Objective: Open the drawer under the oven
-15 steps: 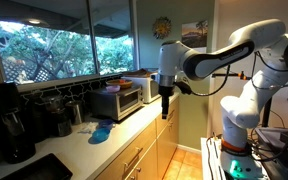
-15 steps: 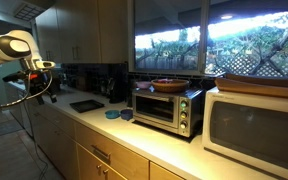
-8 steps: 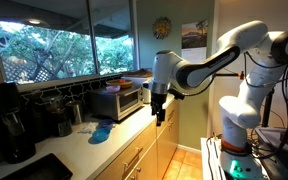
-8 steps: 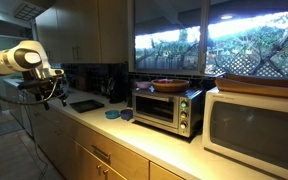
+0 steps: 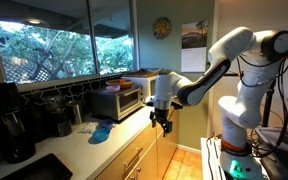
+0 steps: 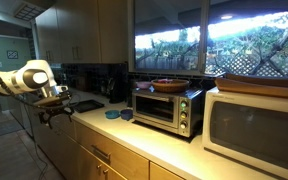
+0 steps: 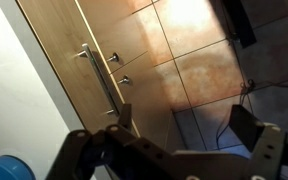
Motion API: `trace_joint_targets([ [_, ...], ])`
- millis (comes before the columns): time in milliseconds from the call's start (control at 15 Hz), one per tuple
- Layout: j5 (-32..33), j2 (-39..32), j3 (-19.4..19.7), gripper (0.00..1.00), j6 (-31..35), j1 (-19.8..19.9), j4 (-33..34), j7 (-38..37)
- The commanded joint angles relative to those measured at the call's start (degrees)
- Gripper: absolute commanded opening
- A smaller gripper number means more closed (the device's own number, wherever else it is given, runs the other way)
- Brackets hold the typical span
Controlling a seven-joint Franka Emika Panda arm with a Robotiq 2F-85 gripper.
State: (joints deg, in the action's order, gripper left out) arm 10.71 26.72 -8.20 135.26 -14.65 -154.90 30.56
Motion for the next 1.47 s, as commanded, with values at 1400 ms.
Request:
trace_joint_targets([
  [1400, 14.32, -20.24, 1.02, 1.0, 26.66, 3.75, -2.14, 8.31],
])
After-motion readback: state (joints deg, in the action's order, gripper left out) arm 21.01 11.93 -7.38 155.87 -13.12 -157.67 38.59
